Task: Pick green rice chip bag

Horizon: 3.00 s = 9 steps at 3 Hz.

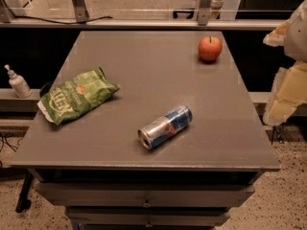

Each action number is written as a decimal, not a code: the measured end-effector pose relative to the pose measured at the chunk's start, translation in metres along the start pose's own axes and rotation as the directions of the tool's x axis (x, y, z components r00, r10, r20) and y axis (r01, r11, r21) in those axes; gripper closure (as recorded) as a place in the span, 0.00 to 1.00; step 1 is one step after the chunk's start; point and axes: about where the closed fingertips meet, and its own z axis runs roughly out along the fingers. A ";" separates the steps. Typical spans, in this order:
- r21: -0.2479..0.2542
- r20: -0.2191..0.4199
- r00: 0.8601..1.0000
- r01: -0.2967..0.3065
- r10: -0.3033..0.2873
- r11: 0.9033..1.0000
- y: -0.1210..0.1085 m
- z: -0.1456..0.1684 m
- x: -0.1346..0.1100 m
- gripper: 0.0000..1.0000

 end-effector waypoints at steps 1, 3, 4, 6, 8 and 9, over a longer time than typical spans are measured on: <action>0.000 0.000 1.000 0.000 0.000 1.000 0.000 0.000 0.000 0.00; 0.005 0.016 1.000 0.001 -0.001 1.000 -0.002 -0.001 -0.001 0.00; -0.053 0.135 0.991 0.021 -0.014 0.998 -0.022 0.038 -0.054 0.00; -0.195 0.474 0.880 0.083 0.020 0.977 -0.040 0.100 -0.190 0.00; -0.190 0.515 0.856 0.078 0.032 0.979 -0.043 0.111 -0.203 0.00; -0.197 0.590 0.807 0.107 0.031 0.975 -0.052 0.137 -0.255 0.00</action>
Offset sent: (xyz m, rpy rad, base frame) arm 0.0037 -0.0002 -0.0010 0.0301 0.0000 0.0089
